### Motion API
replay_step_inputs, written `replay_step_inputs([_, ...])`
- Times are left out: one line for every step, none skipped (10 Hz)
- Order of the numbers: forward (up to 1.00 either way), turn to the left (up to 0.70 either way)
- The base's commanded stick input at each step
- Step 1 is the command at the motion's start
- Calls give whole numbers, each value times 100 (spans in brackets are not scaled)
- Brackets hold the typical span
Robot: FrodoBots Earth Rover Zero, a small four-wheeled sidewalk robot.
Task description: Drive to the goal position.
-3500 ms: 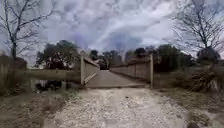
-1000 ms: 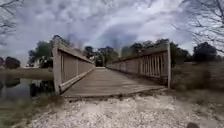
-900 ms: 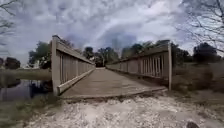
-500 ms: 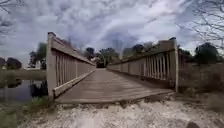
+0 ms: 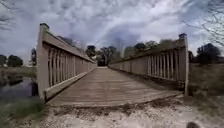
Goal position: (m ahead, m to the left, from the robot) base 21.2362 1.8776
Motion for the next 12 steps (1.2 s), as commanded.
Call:
replay_step_inputs([50, 0])
replay_step_inputs([50, 0])
replay_step_inputs([50, 0])
replay_step_inputs([50, 0])
replay_step_inputs([50, 0])
replay_step_inputs([50, 0])
replay_step_inputs([50, 0])
replay_step_inputs([50, 0])
replay_step_inputs([50, 0])
replay_step_inputs([50, 0])
replay_step_inputs([50, 0])
replay_step_inputs([50, 0])
